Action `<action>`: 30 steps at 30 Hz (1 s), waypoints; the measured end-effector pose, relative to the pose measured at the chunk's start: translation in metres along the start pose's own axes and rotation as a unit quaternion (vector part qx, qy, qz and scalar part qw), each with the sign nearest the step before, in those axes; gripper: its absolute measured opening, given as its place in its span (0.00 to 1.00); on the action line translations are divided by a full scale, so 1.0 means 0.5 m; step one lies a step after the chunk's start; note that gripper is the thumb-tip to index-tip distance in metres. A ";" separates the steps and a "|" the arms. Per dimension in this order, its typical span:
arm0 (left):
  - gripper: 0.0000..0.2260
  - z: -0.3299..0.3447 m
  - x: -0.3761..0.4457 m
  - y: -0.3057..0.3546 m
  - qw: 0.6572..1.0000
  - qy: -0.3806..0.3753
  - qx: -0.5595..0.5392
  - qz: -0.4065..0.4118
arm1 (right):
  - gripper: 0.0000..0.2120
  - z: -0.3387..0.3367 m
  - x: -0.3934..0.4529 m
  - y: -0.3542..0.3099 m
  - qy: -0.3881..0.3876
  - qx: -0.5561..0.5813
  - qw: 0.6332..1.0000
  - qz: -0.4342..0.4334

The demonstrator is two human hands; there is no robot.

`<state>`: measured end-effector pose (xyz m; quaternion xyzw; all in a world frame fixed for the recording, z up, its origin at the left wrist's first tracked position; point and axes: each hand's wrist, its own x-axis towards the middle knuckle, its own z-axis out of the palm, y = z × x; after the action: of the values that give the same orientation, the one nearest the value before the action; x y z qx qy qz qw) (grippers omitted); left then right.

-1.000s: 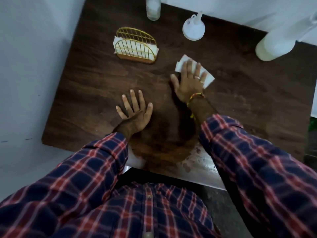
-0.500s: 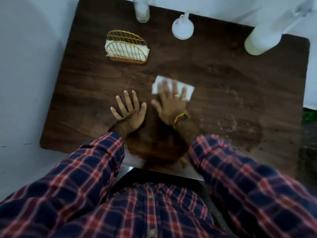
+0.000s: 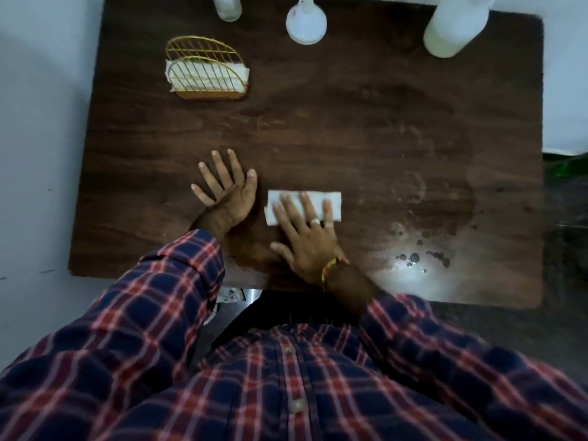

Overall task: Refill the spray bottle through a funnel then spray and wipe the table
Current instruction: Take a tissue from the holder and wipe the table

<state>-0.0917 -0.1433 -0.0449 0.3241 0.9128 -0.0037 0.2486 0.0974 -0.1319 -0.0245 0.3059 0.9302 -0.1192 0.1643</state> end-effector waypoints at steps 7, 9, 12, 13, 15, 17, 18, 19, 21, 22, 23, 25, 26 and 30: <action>0.26 -0.004 -0.085 -0.026 0.995 0.015 -0.009 0.100 | 0.41 -0.007 0.009 0.067 0.042 0.082 0.983 0.158; 0.27 0.019 -0.144 -0.024 0.989 0.022 -0.003 0.146 | 0.41 0.010 -0.002 0.016 0.039 0.085 0.992 0.080; 0.32 0.040 -0.199 -0.019 0.985 -0.002 -0.007 0.174 | 0.37 0.066 -0.107 -0.043 0.015 0.041 0.998 -0.049; 0.33 0.042 -0.209 -0.023 0.984 -0.008 -0.012 0.175 | 0.36 0.080 -0.144 -0.033 0.017 0.030 0.998 -0.056; 0.33 0.046 -0.224 -0.037 0.984 -0.020 -0.024 0.178 | 0.34 0.097 -0.193 0.013 0.025 0.010 0.999 -0.038; 0.33 0.047 -0.229 -0.049 0.982 -0.023 -0.027 0.186 | 0.33 0.096 -0.199 0.064 0.021 0.010 1.000 0.010; 0.33 0.047 -0.229 -0.051 0.981 -0.022 -0.026 0.190 | 0.33 0.089 -0.183 0.080 0.028 0.016 0.999 0.039; 0.33 0.048 -0.229 -0.048 0.980 -0.021 -0.021 0.195 | 0.34 0.078 -0.163 0.085 0.034 0.027 0.997 0.070; 0.33 0.050 -0.227 -0.038 0.979 -0.024 -0.014 0.201 | 0.35 0.063 -0.124 0.057 0.041 0.040 0.995 0.088; 0.33 0.050 -0.227 -0.030 0.978 -0.026 -0.011 0.206 | 0.36 0.063 -0.117 0.035 0.046 0.044 0.996 0.068; 0.33 0.051 -0.229 -0.022 0.977 -0.028 -0.007 0.211 | 0.36 0.067 -0.123 0.017 0.045 0.039 0.998 0.033; 0.34 0.052 -0.230 -0.007 0.975 -0.029 0.001 0.222 | 0.35 0.089 -0.169 0.007 0.033 0.010 0.999 -0.031; 0.34 0.054 -0.230 -0.003 0.974 -0.031 0.001 0.226 | 0.35 0.101 -0.199 0.017 0.029 0.004 0.999 -0.042; 0.28 0.060 -0.222 0.011 0.970 -0.047 0.004 0.238 | 0.34 0.083 -0.203 0.093 0.030 0.030 0.998 0.055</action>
<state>-0.0012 -0.2095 -0.0196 0.5326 0.7966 0.0366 0.2836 0.2122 -0.1626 -0.0298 0.3652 0.9123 -0.1285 0.1336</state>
